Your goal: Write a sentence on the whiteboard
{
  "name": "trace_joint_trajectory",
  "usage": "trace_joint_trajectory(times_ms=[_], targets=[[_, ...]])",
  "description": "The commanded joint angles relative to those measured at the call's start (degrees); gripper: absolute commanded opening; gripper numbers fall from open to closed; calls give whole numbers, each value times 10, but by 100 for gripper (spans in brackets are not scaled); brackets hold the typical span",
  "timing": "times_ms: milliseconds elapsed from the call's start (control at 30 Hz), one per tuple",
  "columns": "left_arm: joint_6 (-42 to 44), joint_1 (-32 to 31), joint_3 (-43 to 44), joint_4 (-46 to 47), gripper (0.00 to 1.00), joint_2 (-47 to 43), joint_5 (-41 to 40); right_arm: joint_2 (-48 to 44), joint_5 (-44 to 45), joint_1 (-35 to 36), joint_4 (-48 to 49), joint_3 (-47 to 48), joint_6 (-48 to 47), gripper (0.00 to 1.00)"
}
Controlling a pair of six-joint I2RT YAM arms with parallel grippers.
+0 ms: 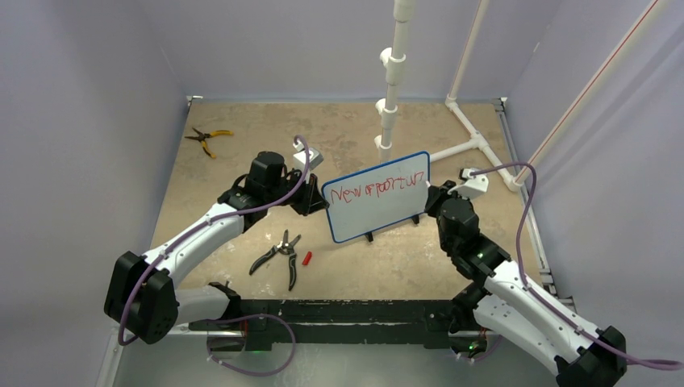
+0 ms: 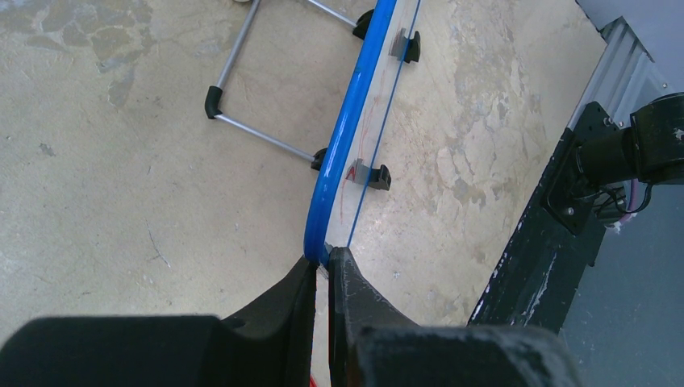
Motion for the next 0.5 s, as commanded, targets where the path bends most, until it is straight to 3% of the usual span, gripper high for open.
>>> trace_joint_trajectory(times_ms=[0, 467], targets=[[-2, 1, -1, 20, 0, -16, -4, 13, 40, -4, 41, 34, -36, 0], [-2, 1, -1, 20, 0, -17, -4, 50, 2, -31, 102, 36, -68, 0]])
